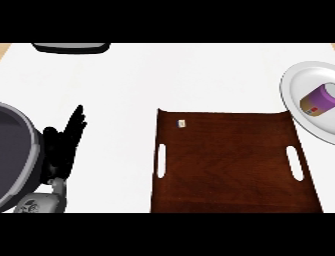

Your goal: Pick the can from the tray and place it in the plate

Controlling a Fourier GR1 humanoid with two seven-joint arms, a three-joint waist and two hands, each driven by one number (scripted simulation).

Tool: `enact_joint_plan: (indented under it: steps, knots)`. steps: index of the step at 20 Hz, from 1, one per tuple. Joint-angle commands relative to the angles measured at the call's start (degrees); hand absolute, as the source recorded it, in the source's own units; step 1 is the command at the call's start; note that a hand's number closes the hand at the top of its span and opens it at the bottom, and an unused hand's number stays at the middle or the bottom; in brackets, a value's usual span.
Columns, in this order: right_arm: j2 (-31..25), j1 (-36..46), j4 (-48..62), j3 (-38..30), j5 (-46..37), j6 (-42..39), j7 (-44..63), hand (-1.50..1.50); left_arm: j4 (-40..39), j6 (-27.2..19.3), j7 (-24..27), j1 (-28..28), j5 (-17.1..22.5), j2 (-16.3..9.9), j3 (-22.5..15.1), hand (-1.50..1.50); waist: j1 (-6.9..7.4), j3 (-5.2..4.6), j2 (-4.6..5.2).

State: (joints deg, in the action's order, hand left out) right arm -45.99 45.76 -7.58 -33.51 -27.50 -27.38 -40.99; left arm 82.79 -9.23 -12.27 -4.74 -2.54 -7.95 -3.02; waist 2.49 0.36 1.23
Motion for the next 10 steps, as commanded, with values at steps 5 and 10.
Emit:
enact_joint_plan:
  steps: [5, 10]
  knots:
    - [2.8, -1.6, -1.9, 0.5, 0.9, -4.5, -6.3, -1.5, -0.9, -0.6, -0.6, -1.2, -1.0, 1.4, -1.0, 0.0, 0.3, 0.03, 0.13]
    - [2.2, -5.7, -2.2, 0.9, 0.8, -1.5, -8.4, -1.5, 3.4, -0.3, -1.9, 1.1, -1.7, 0.4, -1.8, 0.0, 0.48, 0.07, 0.03]
